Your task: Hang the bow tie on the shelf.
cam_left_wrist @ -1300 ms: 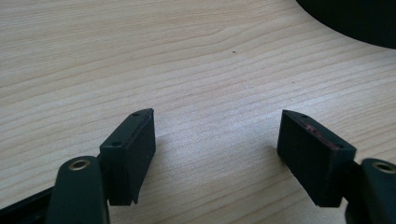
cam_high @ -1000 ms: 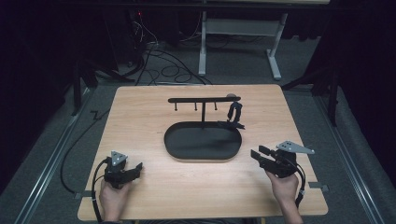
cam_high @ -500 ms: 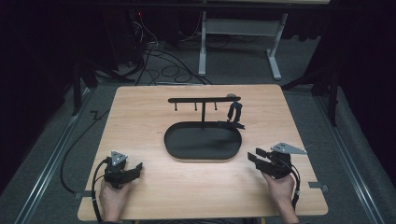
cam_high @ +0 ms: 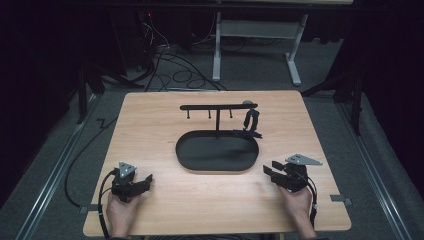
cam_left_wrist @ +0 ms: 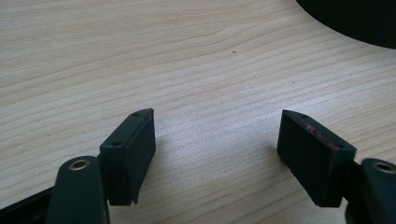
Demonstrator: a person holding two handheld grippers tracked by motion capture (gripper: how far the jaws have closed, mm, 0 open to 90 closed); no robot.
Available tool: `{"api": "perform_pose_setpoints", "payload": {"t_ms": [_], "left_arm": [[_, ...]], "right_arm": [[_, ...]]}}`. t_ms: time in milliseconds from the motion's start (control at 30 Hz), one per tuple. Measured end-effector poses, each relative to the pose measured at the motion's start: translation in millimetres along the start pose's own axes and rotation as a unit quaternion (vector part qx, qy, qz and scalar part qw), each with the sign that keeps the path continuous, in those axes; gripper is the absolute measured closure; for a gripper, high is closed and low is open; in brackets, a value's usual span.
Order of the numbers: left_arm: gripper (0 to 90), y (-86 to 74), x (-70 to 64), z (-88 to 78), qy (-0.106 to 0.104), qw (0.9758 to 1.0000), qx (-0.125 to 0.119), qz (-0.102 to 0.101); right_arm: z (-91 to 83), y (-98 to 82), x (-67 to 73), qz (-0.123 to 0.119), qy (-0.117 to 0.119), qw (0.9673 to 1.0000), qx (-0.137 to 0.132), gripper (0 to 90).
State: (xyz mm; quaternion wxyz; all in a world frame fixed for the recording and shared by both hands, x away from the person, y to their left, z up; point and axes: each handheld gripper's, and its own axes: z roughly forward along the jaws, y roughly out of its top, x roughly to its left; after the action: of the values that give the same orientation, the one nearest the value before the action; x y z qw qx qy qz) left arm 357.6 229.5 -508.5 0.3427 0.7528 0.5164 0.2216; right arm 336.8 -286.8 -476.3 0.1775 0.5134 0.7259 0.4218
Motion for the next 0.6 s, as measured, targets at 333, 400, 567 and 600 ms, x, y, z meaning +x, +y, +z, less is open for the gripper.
{"api": "perform_pose_setpoints", "payload": {"t_ms": [333, 400, 567, 600], "left_arm": [[28.4, 0.0, 0.0, 0.0, 0.0, 1.0, 0.0, 0.0], [28.4, 0.0, 0.0, 0.0, 0.0, 1.0, 0.0, 0.0], [28.4, 0.0, 0.0, 0.0, 0.0, 1.0, 0.0, 0.0], [28.4, 0.0, 0.0, 0.0, 0.0, 1.0, 0.0, 0.0]], "right_arm": [[12.6, -7.1, -1.3, -0.012, -0.02, 0.9995, 0.023, 53.2], [15.2, -7.8, -1.4, -0.011, -0.023, 0.9993, 0.027, 52.4], [21.6, -8.9, 0.9, -0.024, -0.034, 0.9984, 0.038, 51.5], [23.1, -9.4, 1.3, -0.028, -0.036, 0.9982, 0.04, 51.3]]}}
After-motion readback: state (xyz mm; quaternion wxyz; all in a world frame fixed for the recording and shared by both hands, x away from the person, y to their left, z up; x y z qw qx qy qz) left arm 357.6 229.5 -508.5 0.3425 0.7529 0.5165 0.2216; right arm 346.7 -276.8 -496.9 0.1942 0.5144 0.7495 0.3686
